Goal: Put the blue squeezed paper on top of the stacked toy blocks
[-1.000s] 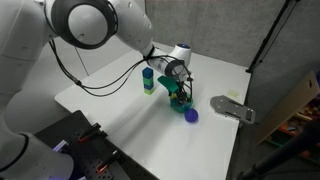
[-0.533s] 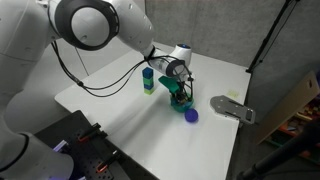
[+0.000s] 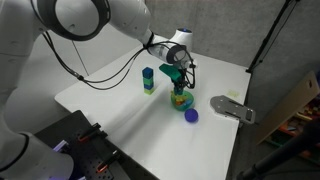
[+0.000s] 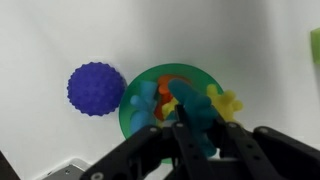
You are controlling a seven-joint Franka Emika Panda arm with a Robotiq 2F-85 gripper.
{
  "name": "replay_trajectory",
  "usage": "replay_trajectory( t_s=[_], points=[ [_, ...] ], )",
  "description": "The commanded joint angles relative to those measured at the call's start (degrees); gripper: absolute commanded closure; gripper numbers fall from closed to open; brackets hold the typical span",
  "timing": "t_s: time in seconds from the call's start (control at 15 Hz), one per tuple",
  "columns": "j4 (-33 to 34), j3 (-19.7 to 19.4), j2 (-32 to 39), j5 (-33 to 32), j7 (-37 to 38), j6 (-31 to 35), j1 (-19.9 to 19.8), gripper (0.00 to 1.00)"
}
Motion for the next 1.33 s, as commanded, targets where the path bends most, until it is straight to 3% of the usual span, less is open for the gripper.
replay_trajectory(
  t_s=[0.0,0.33,1.27],
  points=[
    [0.4,1.0,-3.9,0.0,-0.2,-4.4,0.5,0.93],
    [4.9,3.0,-5.7,0.8,-0.9,-10.5,1.1,0.93],
    [25.5,7.6,-0.5,3.7,-2.8,-38.0,3.9,0.93]
  ],
)
